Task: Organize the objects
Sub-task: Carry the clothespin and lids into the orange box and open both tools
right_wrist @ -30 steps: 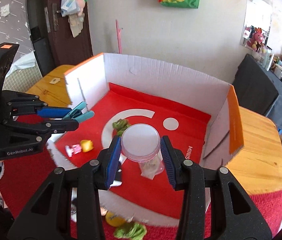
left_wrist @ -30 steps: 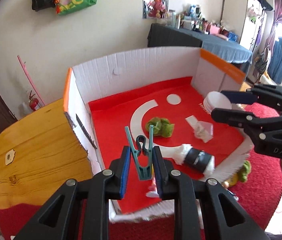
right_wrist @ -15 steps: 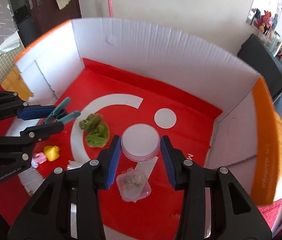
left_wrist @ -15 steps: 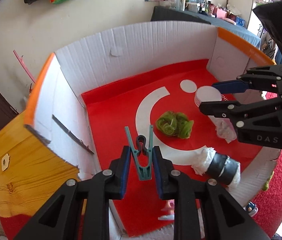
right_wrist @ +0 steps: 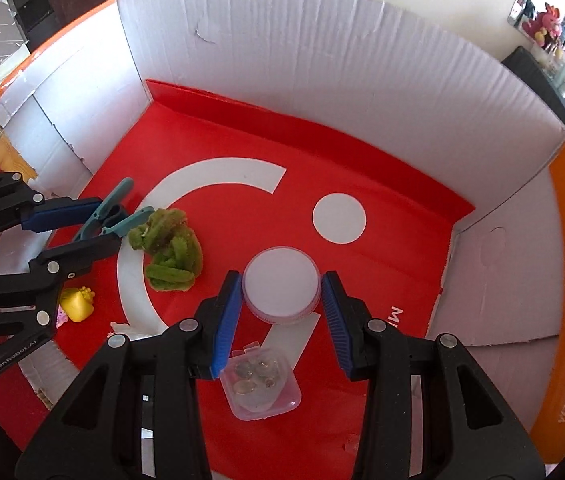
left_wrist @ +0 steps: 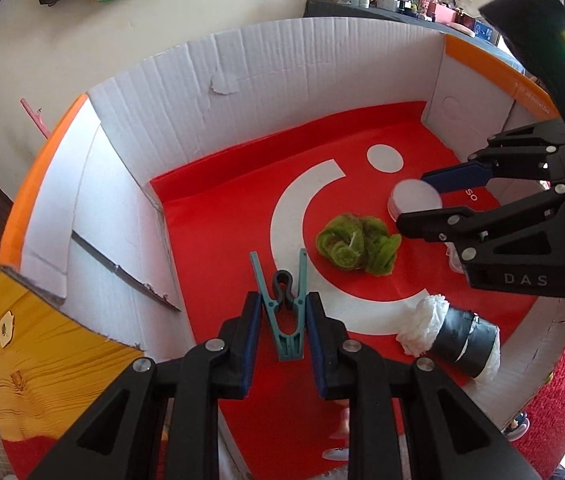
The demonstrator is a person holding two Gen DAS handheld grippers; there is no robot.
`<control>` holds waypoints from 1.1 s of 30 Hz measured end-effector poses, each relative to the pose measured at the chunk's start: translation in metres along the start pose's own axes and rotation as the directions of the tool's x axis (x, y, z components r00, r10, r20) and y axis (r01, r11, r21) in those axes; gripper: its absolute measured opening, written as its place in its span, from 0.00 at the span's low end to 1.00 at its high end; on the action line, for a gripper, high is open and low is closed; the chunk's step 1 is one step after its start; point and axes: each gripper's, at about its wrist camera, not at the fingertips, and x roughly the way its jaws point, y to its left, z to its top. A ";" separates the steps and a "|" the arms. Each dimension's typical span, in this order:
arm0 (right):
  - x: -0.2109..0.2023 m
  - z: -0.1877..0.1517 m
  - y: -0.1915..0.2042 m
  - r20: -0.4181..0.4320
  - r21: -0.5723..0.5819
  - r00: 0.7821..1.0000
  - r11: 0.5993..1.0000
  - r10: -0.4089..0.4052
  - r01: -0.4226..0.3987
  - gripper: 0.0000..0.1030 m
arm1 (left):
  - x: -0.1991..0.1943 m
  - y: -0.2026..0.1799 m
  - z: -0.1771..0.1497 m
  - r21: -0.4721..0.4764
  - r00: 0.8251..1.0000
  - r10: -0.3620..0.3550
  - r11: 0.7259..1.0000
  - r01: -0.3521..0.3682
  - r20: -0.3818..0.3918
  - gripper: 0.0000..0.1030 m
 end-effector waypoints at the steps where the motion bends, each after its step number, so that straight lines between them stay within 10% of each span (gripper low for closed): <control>1: 0.000 0.000 -0.001 -0.004 0.004 1.000 1.000 0.004 -0.004 0.38 | 0.000 0.000 -0.001 0.003 1.000 -0.001 1.000 0.001 -0.004 0.22; 33: 0.002 -0.002 -0.001 -0.017 0.026 1.000 1.000 0.007 -0.006 0.45 | -0.001 -0.009 0.004 0.023 1.000 -0.025 0.999 0.026 -0.013 0.23</control>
